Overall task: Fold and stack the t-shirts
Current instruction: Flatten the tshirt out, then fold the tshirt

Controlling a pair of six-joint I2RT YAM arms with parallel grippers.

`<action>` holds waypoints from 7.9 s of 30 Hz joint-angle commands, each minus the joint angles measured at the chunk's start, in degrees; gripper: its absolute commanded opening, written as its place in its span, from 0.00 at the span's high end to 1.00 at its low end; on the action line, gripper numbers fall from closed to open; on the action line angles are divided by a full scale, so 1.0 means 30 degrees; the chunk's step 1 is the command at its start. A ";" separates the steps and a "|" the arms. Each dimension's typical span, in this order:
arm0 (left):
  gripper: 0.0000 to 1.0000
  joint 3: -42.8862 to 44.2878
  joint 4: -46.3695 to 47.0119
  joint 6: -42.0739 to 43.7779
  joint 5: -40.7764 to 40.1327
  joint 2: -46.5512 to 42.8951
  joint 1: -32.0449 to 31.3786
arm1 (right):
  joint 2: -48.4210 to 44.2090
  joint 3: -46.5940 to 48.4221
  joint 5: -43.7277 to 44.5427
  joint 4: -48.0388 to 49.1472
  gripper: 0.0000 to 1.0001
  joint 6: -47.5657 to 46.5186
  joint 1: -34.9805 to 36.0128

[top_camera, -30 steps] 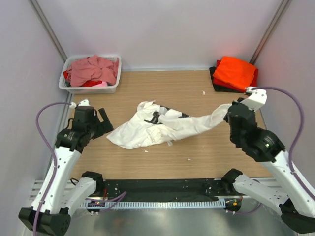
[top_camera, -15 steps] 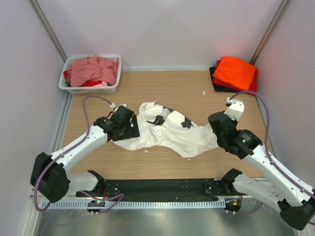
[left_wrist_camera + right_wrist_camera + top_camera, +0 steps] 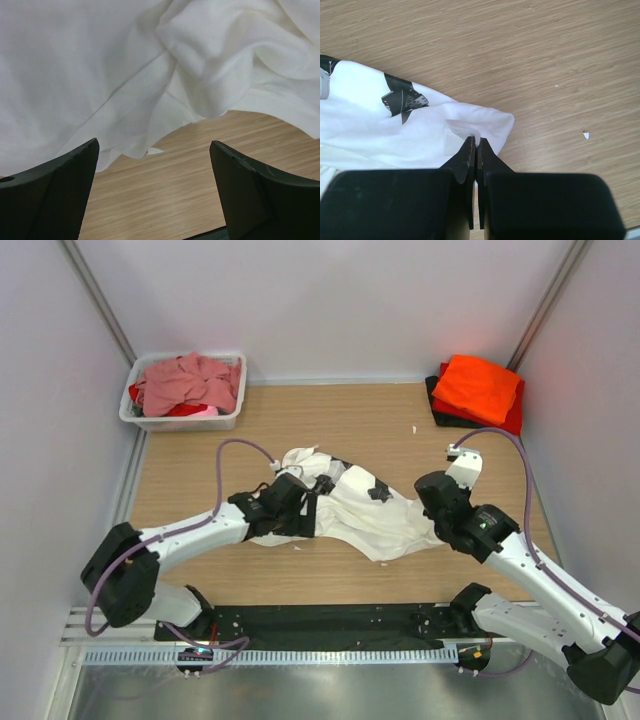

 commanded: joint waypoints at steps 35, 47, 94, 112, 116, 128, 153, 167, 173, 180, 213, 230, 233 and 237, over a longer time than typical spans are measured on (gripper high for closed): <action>1.00 1.0643 -0.5744 0.4445 -0.7030 -0.2534 -0.2165 | -0.1247 0.4527 0.1153 -0.0038 0.99 -0.1560 -0.0135; 1.00 1.8492 -0.9614 0.7463 -0.8437 -0.7847 -0.2165 | -0.2597 1.4847 0.1594 -0.0947 0.99 -0.4666 -0.0135; 1.00 2.1406 -0.8650 0.9786 0.2487 0.2513 0.8637 | 1.4589 2.2496 -1.0931 0.3886 0.99 -1.3639 -0.6163; 0.00 1.9073 -1.0144 0.6559 0.1727 0.6922 1.2279 | 2.0584 2.3005 -1.4463 0.3623 0.00 -0.9769 -0.7986; 0.00 1.4056 -0.7950 0.5330 0.2166 0.3965 1.2308 | 1.6752 1.7675 -1.3151 0.4530 0.00 -0.8276 -0.7986; 0.05 0.6402 -0.3494 0.1082 0.3959 0.3457 1.1722 | 1.7758 1.2064 -1.1475 0.3309 0.00 -0.6630 -0.7986; 0.10 0.4287 -0.1616 -0.1910 0.0761 0.6827 1.4593 | 3.4053 2.9414 -1.4337 -0.0508 0.00 -0.7335 -0.8016; 0.16 0.6985 -0.4689 0.0082 -0.2808 0.3846 1.1322 | 2.6245 2.1297 -0.9012 0.0168 0.00 -0.7627 -0.8075; 0.15 0.4331 -0.5513 -0.1411 -0.0706 0.0447 1.0082 | 2.0265 1.7972 -0.9276 0.0429 0.00 -0.6957 -0.7869; 0.15 -0.0534 -0.6333 -0.3605 -0.0412 -0.5643 1.0110 | 1.0247 0.6458 -0.9830 0.3092 0.00 -0.3064 -0.6089; 0.11 -0.3913 -0.5016 -0.6948 -0.5712 -0.1962 1.0139 | 0.0509 -0.2668 -0.9833 0.2833 0.00 0.2421 -0.1160; 1.00 -0.4380 -0.3932 -0.6480 -0.5420 -0.3041 1.0140 | 0.1971 -0.3752 -1.4639 0.0169 0.01 0.1711 -0.3256; 1.00 -0.4615 -0.3756 -0.6392 -0.5390 -0.3542 1.0140 | 0.2149 -0.3810 -1.3995 0.0167 0.01 0.3704 -0.0525; 1.00 -0.4704 -0.3610 -0.6187 -0.5187 -0.3748 1.0169 | 0.2647 -0.3314 -1.1508 -0.2254 0.03 0.6048 0.2818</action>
